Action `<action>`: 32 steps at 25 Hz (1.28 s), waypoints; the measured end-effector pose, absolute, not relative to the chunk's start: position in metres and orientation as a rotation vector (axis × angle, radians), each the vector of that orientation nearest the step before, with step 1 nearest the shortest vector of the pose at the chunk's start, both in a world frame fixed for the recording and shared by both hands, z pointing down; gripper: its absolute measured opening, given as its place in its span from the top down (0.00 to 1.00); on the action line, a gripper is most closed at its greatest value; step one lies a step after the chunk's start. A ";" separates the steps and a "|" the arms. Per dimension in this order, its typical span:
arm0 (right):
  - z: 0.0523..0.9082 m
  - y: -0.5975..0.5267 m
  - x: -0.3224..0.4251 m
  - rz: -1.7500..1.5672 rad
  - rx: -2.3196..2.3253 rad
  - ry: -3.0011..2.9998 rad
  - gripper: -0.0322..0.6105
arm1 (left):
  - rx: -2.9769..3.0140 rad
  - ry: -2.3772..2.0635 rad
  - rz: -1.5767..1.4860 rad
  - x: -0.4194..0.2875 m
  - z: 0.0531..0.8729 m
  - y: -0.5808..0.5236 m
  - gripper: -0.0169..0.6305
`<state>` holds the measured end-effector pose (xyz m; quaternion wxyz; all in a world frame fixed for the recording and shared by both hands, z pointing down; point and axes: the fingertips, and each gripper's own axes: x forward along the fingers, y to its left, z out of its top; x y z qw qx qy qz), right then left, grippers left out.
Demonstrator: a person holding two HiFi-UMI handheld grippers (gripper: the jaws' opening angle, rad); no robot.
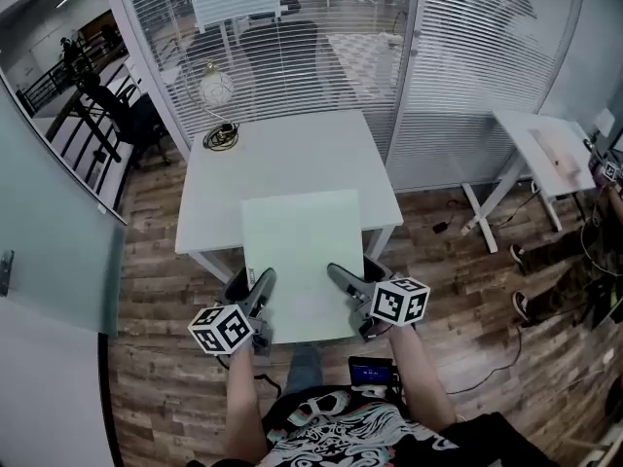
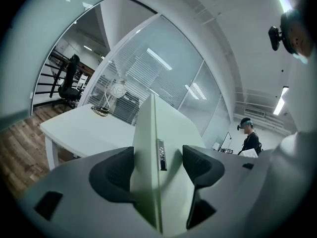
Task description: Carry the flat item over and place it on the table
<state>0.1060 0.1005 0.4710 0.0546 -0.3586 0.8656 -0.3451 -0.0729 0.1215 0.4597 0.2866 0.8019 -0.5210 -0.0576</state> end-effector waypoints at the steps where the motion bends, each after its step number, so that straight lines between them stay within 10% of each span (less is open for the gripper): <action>1: 0.476 0.085 0.104 -1.058 -1.097 2.620 0.36 | 2.138 -1.378 -0.151 -0.076 0.465 0.105 0.51; 32: 0.513 -0.198 0.028 -1.210 -1.259 2.526 0.36 | 2.081 -1.242 -0.062 -0.153 0.505 -0.195 0.51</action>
